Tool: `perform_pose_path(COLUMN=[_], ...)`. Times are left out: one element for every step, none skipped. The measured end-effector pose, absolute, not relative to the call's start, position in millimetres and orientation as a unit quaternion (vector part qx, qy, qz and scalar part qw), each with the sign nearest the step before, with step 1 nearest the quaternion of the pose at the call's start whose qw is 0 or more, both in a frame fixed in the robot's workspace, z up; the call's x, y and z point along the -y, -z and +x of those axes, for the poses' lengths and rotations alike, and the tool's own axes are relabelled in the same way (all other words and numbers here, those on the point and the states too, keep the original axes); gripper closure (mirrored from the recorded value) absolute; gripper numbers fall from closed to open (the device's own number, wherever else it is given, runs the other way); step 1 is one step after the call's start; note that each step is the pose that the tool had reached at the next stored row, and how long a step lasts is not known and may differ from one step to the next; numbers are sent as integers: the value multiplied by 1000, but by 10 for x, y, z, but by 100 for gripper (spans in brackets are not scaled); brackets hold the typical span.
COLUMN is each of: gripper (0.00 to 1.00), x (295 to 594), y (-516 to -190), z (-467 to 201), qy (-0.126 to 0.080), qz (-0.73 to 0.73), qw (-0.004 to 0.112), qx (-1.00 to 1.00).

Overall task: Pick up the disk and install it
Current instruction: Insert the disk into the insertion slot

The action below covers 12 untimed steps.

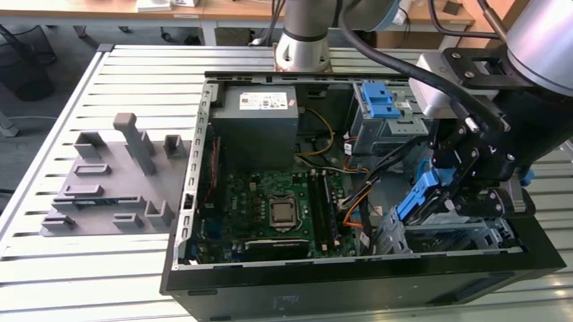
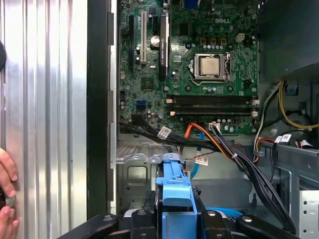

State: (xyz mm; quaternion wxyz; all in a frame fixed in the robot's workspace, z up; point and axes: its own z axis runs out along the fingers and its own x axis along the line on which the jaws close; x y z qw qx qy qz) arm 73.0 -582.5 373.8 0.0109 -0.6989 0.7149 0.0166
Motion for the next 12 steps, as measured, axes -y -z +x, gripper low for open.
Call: perform_pose_path(gripper=[64,64,64,64,64,64,64,64,64,64,64,64], x=[5825,5825,5825,5825,5825,5825,5825,5825,5825,5825,5825,5825], y=[-3729,-3720,-3710,-3701,-3692,-3682,-3673,-3664,-3655,-3646,-3638,-3629], z=[730,730,730,731,731,731,731,731,731,731,731,732], qy=[-17,-17,-17,-17,-17,-17,-17,-17,-17,-17,-17,-17], qz=[-699,-699,-699,-699,-699,-699,-699,-699,-699,-699,-699,-699], qw=[11,11,11,11,11,11,11,11,11,11,11,11], qx=[-715,-715,-715,-715,-715,-715,-715,-715,-715,-715,-715,-715])
